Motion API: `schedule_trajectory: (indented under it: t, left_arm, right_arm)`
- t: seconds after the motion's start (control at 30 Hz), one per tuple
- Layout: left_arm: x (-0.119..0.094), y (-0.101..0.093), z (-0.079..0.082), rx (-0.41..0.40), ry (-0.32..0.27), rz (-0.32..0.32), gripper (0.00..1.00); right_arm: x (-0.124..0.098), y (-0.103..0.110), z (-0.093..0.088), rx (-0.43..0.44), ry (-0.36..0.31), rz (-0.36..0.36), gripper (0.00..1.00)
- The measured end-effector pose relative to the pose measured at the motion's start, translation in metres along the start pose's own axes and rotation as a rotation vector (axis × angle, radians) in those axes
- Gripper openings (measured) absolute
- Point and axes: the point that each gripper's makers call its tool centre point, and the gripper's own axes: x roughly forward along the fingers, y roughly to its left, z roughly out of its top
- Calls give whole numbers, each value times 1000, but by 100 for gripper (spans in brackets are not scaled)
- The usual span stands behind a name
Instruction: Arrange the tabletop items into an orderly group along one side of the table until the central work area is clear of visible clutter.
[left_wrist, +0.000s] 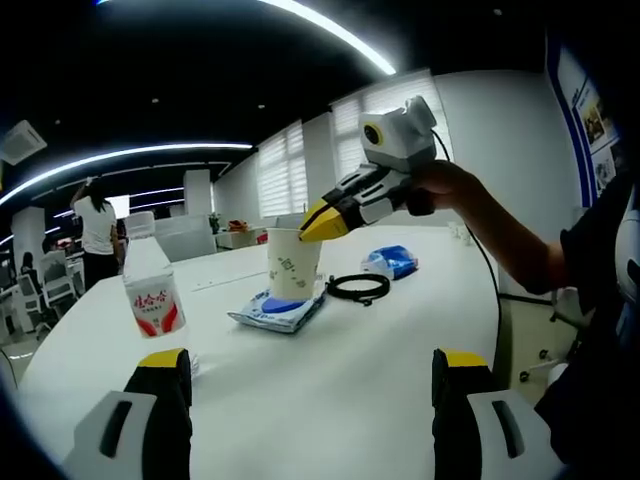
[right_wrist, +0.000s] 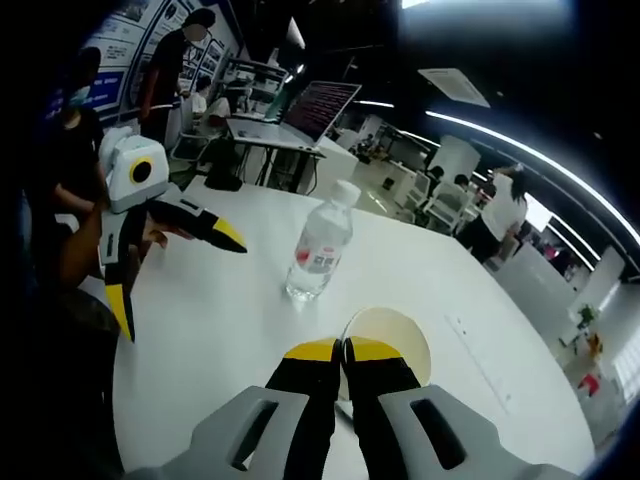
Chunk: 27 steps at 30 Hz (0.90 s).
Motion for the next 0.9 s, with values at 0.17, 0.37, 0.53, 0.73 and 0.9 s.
schedule_trajectory:
  t: [0.17,0.37,0.53,0.73,0.9]
  left_arm:
    - [-3,2,-2,-1,4,5,100]
    - [-7,6,-3,-1,3,14,100]
    - [-10,7,-7,-5,9,17,100]
    - [-17,12,-9,-5,13,31,100]
    - [-21,15,-10,-5,11,38,100]
  right_arm:
    - [5,2,4,-7,-5,11,0]
    - [12,8,8,-13,-6,26,0]
    - [19,14,10,-21,-3,44,0]
    - [30,20,13,-31,1,60,0]
    - [39,28,14,-38,5,76,0]
